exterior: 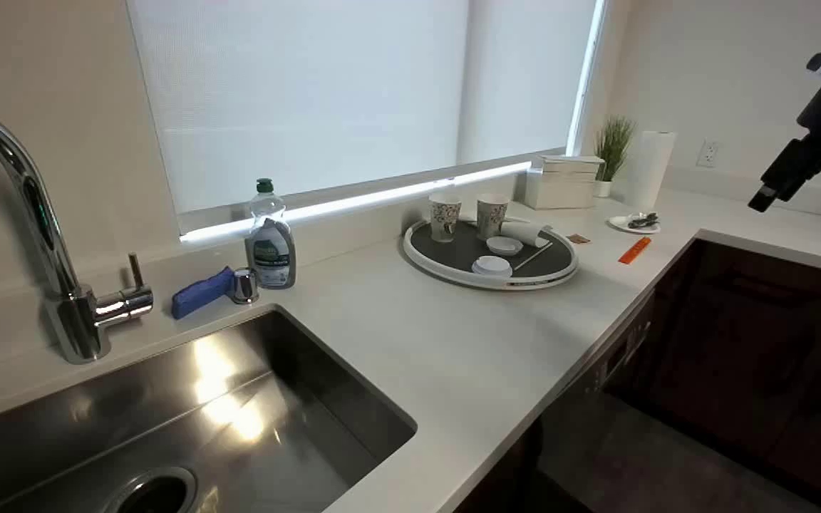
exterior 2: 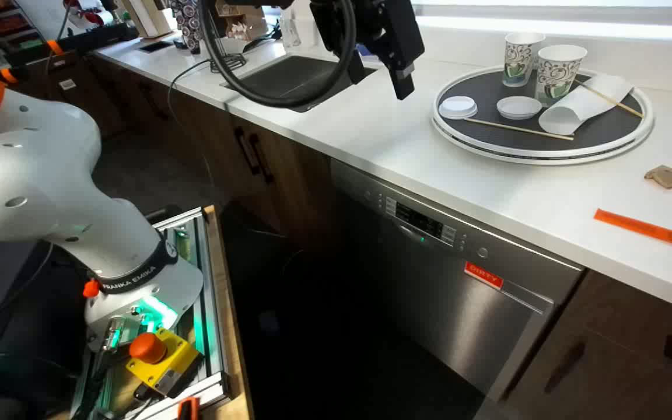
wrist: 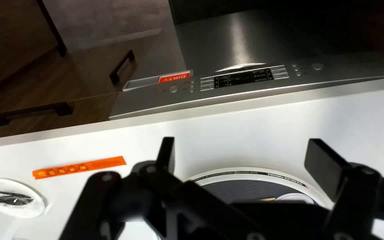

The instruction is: Press a button on the dishwasher.

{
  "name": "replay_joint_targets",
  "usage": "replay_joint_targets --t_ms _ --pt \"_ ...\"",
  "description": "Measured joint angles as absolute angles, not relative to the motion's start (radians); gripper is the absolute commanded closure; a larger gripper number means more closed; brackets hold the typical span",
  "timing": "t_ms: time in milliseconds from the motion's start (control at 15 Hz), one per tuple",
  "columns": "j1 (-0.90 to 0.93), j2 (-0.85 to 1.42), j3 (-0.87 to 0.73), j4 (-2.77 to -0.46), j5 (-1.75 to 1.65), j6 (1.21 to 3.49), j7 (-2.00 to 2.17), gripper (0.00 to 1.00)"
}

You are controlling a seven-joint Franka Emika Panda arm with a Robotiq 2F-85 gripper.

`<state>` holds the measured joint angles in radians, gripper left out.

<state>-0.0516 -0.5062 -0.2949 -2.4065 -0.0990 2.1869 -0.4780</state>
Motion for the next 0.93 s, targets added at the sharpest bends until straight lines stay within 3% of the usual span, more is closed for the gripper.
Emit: replay_joint_targets --t_ms 600,933 --pt "-0.077 -0.493 -0.3 -2.421 -0.098 2.189 -0.462 0.0" --pt "-0.096 -0.458 -0.421 -2.559 -0.035 2.405 -0.629 0.0"
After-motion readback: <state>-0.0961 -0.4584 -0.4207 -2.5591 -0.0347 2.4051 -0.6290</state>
